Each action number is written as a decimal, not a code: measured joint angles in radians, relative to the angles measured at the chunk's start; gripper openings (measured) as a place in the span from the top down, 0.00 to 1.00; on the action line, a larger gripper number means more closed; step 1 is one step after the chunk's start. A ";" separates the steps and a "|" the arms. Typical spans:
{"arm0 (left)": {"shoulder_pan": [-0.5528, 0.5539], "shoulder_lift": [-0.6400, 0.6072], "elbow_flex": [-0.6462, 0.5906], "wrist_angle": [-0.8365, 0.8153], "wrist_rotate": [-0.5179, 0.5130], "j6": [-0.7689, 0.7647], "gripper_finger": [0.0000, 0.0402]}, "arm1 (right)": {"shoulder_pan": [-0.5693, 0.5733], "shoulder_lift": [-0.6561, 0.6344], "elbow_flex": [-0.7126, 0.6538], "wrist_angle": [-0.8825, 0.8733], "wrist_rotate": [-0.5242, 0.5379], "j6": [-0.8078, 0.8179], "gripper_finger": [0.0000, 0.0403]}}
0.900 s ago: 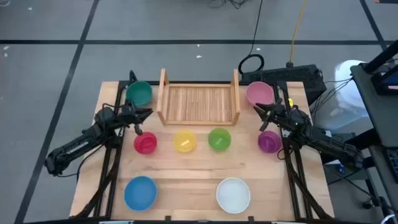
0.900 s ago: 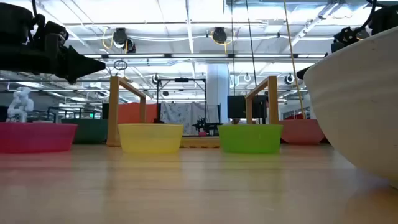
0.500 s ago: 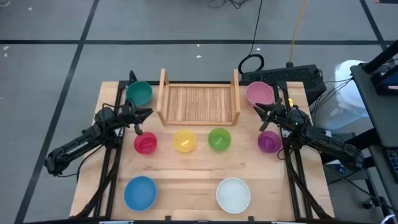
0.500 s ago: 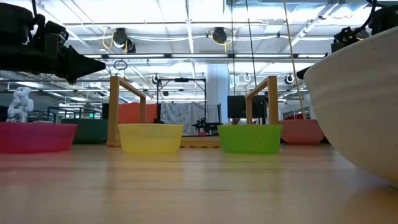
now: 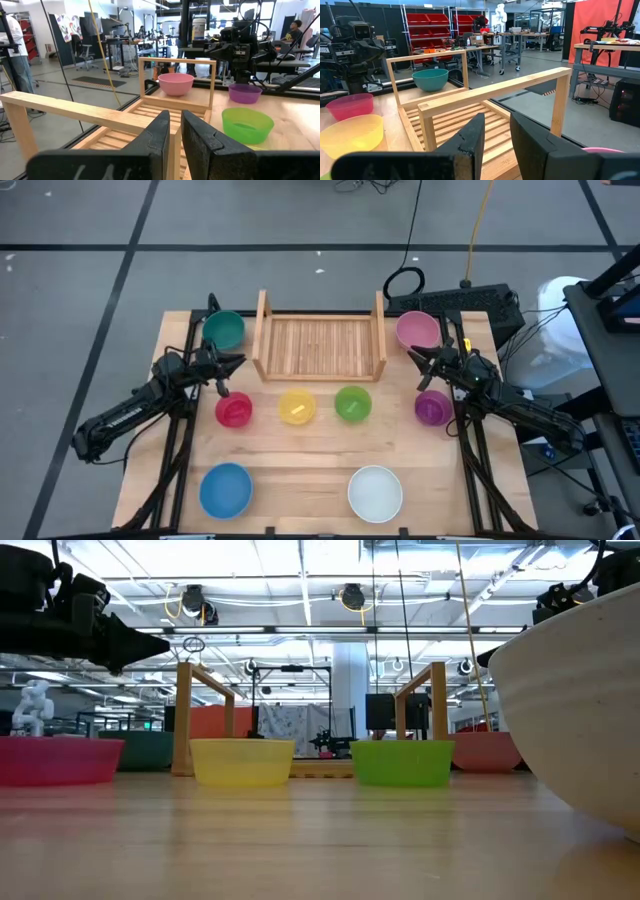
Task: Place and stack bowls onto a shelf
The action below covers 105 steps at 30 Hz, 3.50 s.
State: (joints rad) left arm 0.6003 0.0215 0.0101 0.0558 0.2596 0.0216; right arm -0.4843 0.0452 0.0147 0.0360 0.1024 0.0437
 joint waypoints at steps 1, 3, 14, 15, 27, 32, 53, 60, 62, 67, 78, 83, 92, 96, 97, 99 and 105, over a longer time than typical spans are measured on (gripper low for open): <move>0.000 0.000 0.000 0.000 0.000 0.000 0.87 | 0.000 0.000 0.000 0.000 0.000 0.000 0.79; 0.000 0.000 0.000 0.000 0.000 0.000 0.87 | 0.000 0.000 0.000 0.000 0.000 0.000 0.79; 0.000 0.000 0.000 0.000 0.000 0.000 0.87 | 0.000 0.000 0.000 0.000 0.000 0.000 0.79; 0.000 0.000 0.000 0.000 0.000 0.000 0.87 | 0.000 0.000 0.000 0.000 0.000 0.000 0.79; 0.000 0.000 0.000 0.000 0.000 0.000 0.87 | 0.000 0.000 0.000 0.000 0.000 0.000 0.79; 0.000 0.000 0.000 0.000 0.000 0.000 0.87 | 0.000 0.000 0.000 0.001 0.000 0.000 0.79; 0.000 0.000 0.000 0.000 0.000 0.029 0.87 | 0.000 0.000 0.000 0.022 -0.030 0.215 0.79; 0.000 0.000 0.000 0.003 0.000 0.050 0.87 | 0.000 0.000 0.033 0.034 -0.180 0.152 0.79; 0.000 0.000 0.000 0.009 0.000 0.077 0.87 | 0.000 0.001 0.056 0.008 -0.186 0.095 0.79; 0.000 0.000 0.000 0.008 0.000 0.069 0.87 | 0.000 0.004 0.197 -0.110 -0.182 -0.040 0.79; 0.000 0.000 0.000 0.008 0.000 0.039 0.87 | 0.000 0.177 0.620 -0.653 -0.190 -0.136 0.79; 0.000 0.000 0.000 0.008 0.000 0.021 0.87 | 0.001 0.311 0.782 -0.860 -0.237 -0.136 0.79; 0.000 0.000 0.000 0.008 0.001 0.018 0.87 | 0.002 0.574 0.923 -1.014 -0.223 -0.164 0.79; 0.000 0.000 0.000 0.017 0.002 -0.031 0.87 | 0.002 0.681 0.929 -1.023 -0.076 -0.163 0.79; 0.000 0.000 0.000 0.025 0.002 -0.046 0.87 | 0.002 0.706 0.929 -1.030 -0.043 -0.163 0.79; 0.000 0.000 0.000 0.039 0.003 -0.068 0.87 | 0.001 0.746 0.928 -1.042 0.011 -0.170 0.79; 0.000 0.000 0.000 0.105 0.004 -0.078 0.87 | 0.002 0.834 0.928 -1.058 0.028 -0.217 0.79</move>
State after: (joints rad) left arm 0.6006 0.0216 0.0105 0.1611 0.2638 -0.0560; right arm -0.4828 0.8794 0.9428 -1.0220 0.1307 -0.1732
